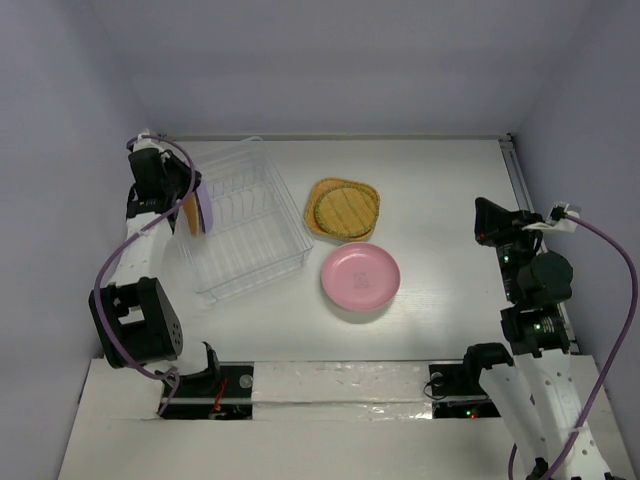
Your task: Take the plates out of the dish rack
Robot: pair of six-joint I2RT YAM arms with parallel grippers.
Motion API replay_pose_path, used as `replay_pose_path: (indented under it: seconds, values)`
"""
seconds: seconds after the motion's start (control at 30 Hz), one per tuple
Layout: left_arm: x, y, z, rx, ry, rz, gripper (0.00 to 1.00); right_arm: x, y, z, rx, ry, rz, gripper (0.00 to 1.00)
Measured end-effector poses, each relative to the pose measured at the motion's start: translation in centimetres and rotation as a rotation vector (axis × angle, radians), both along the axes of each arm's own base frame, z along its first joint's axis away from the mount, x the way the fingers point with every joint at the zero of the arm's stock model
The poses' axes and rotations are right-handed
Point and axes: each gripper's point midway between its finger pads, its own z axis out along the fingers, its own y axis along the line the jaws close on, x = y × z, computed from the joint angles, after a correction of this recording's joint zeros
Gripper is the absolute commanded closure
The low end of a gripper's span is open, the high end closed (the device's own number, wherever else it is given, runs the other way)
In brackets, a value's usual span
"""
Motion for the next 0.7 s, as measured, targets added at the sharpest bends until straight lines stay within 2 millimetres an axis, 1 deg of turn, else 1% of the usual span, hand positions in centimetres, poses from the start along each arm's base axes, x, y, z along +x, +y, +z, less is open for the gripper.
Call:
replay_pose_path:
  seconds: [0.1,0.2,0.57,0.7]
  values:
    - [-0.1,0.1,0.2,-0.002,-0.008,-0.003,1.00,0.1,0.0,-0.1,-0.001,0.005,0.001,0.85]
    - [-0.2,0.0,0.9,-0.002,-0.031,-0.009,1.00,0.1,0.1,-0.2,-0.001,0.006,0.002,0.85]
    - [-1.4,-0.9,7.6,0.019,-0.234,-0.046,1.00,0.2,0.1,-0.3,-0.002,0.010,0.003,0.85]
    - [-1.6,-1.4,9.5,0.009,-0.293,-0.062,1.00,0.3,0.1,-0.3,-0.002,0.014,0.003,0.85]
